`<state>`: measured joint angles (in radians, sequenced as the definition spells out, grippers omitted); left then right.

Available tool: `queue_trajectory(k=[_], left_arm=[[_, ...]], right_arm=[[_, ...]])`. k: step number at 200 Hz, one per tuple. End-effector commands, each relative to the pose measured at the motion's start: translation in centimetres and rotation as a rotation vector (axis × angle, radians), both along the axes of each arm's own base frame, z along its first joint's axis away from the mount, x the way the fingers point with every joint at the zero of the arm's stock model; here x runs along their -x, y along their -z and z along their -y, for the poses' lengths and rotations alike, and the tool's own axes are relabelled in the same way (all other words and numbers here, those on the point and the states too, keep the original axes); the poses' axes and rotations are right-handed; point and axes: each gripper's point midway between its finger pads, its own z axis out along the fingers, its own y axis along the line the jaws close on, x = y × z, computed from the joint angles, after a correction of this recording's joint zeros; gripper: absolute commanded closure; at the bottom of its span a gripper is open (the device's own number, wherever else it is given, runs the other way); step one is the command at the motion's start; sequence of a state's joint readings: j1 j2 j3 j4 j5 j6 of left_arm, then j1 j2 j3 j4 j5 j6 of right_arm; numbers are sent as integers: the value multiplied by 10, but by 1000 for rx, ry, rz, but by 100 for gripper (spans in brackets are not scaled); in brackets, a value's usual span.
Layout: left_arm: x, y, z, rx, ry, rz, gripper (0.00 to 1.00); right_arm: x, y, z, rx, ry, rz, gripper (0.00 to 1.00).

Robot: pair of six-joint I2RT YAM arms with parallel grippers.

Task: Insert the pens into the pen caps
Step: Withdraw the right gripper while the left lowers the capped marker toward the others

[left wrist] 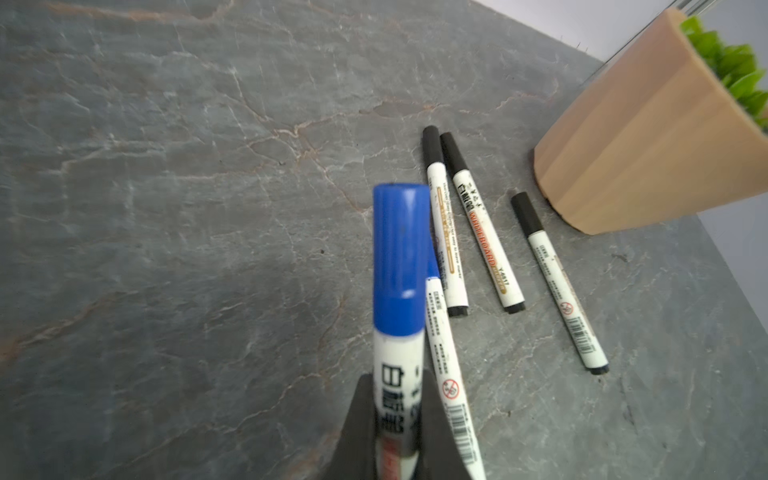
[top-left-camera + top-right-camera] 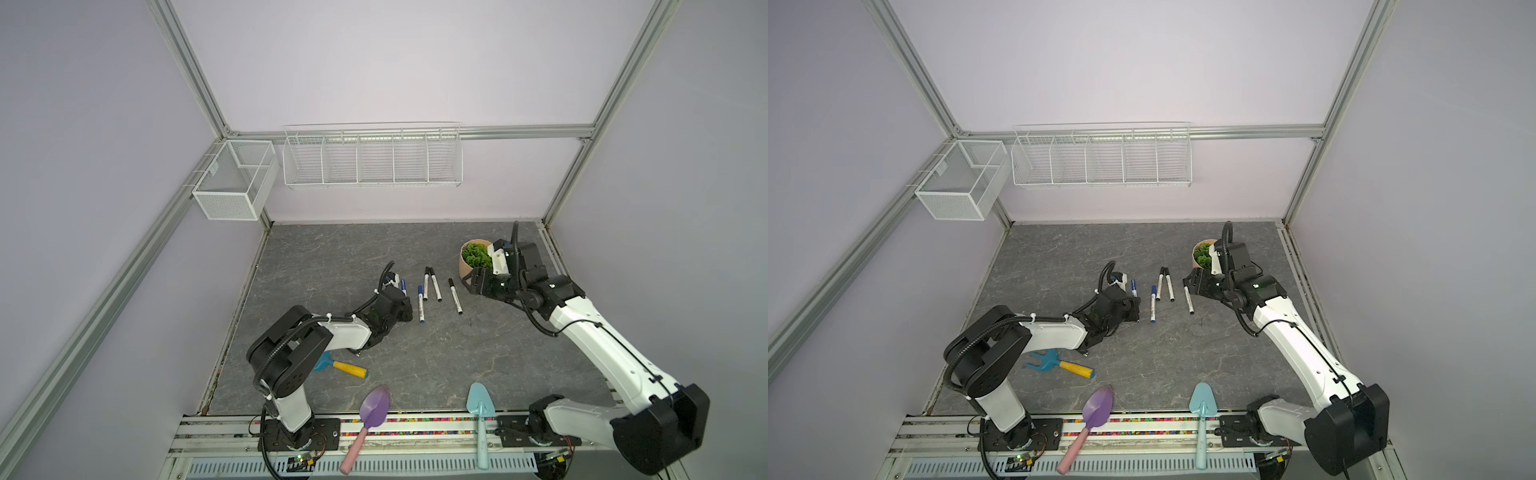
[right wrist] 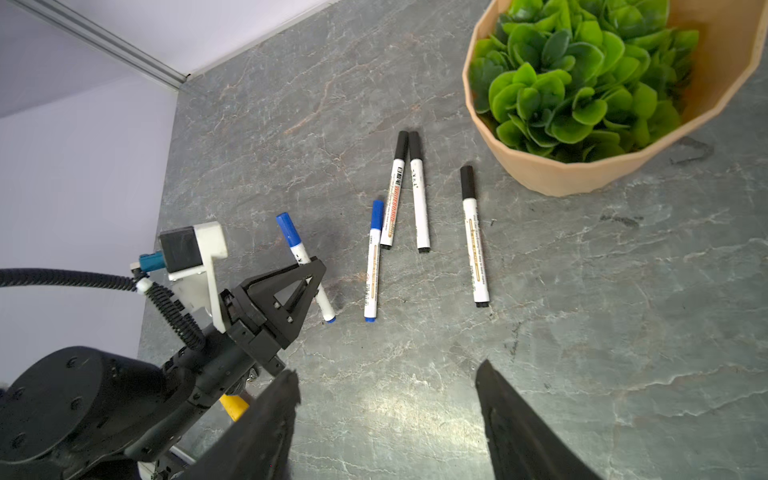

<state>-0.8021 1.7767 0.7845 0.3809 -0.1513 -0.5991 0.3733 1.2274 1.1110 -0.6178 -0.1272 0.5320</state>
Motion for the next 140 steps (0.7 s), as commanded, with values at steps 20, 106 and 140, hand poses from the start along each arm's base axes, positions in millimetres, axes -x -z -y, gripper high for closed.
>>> queue_trajectory(k=[20,106,140], left_arm=[[0,17,14,1,37,-81,94],[4,6,13,34,42,-68,50],[5,-10,15,41,66,-40,37]], right_arm=[[4,2,3,-7,10,-13,28],[3,19,32,19,62,-50,28],[3,21,37,16,77,-51,28]])
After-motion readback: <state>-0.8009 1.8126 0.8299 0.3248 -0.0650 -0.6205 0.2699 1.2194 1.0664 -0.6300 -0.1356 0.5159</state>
